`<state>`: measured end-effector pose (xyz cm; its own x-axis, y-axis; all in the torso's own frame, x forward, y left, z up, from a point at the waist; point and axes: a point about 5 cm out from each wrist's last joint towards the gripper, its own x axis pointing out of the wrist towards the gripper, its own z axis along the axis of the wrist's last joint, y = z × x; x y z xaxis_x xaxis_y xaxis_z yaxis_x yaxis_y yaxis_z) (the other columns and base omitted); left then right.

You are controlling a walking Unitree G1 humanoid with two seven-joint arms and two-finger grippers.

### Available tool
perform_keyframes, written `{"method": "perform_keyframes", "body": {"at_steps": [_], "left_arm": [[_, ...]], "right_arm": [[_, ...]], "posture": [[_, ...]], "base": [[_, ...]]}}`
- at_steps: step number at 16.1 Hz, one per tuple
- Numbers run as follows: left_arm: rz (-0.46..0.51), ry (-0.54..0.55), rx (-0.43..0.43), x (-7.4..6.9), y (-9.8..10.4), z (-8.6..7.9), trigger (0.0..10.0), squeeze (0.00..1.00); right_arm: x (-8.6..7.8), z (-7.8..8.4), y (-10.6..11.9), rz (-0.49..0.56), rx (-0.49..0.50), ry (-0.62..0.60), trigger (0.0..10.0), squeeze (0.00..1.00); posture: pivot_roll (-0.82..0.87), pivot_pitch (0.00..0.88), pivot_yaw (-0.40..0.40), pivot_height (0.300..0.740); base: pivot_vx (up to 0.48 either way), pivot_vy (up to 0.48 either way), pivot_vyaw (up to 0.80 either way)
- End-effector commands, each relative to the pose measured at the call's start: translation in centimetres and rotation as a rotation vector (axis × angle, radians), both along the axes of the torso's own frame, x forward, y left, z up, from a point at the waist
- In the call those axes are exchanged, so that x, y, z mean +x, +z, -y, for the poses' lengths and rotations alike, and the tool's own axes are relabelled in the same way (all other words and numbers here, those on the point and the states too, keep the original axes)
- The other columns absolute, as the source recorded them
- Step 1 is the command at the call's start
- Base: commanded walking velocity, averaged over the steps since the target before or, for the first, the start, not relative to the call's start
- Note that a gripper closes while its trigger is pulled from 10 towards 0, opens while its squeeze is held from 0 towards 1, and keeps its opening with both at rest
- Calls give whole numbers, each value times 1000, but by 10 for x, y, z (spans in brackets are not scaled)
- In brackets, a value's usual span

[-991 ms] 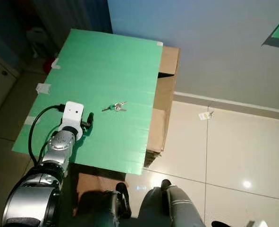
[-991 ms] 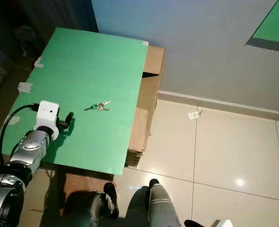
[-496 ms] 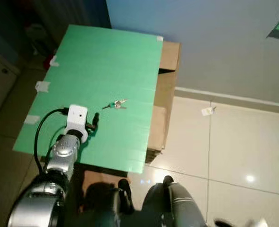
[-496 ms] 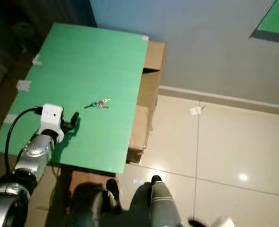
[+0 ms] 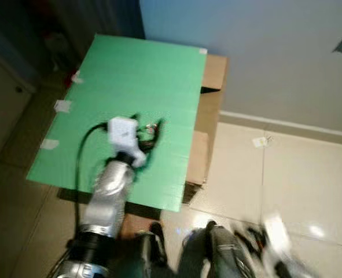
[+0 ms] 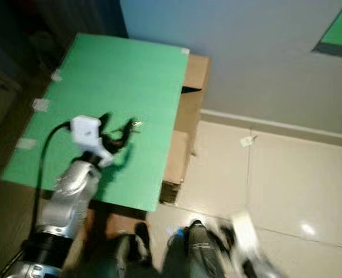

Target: Hang keys on a hook

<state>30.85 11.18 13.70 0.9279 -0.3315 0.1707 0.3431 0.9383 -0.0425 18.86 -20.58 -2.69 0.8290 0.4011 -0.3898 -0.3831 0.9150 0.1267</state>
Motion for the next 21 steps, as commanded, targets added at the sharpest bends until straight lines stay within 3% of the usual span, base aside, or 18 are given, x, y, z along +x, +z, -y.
{"method": "perform_keyframes", "body": {"at_steps": [1, 3, 5, 6, 8, 10, 14, 20, 21], "left_arm": [[-18, 25, 35, -8, -7, -10, 10000, 0], [-60, 4, 109, -21, -19, -9, 10000, 0], [-75, -4, 152, -25, -22, -9, 10000, 0], [-128, -21, 214, -35, -35, -10, 10000, 0], [-228, 18, 229, -52, -64, -23, 10000, 0], [-256, 66, 145, -50, -65, -21, 10000, 0], [-251, 90, 114, -40, -59, -14, 10000, 0], [-257, 120, 137, -29, -59, -15, 10000, 0], [-252, 160, 218, -24, -61, -21, 10000, 0]], "right_arm": [[17, 5, 20, 115, -18, -86, 10000, 0], [52, -7, 59, 302, 3, -135, 10000, 0], [63, -20, 71, 345, 17, -124, 10000, 0], [73, -39, 77, 365, 21, -101, 10000, 0], [77, -50, 88, 380, 12, -96, 10000, 0], [78, -55, 97, 394, 6, -97, 10000, 0], [65, -59, 99, 374, -3, -84, 10000, 0], [55, -58, 96, 327, -11, -79, 10000, 0], [53, -58, 96, 310, -14, -73, 10000, 0]], "posture": [[-164, 84, 126, 740], [-143, 32, 137, 740], [-127, 5, 141, 740], [-109, 0, 137, 740], [-105, 0, 133, 740], [-105, 0, 126, 740], [-124, 5, 126, 740], [-137, 18, 134, 740], [-141, 20, 136, 740]], "base": [[0, 0, 0], [0, 0, 0], [0, 0, 0], [0, 0, 0], [0, -172, 0], [0, -480, 0], [0, -472, 0], [40, -436, 0], [292, -375, 0]]}}
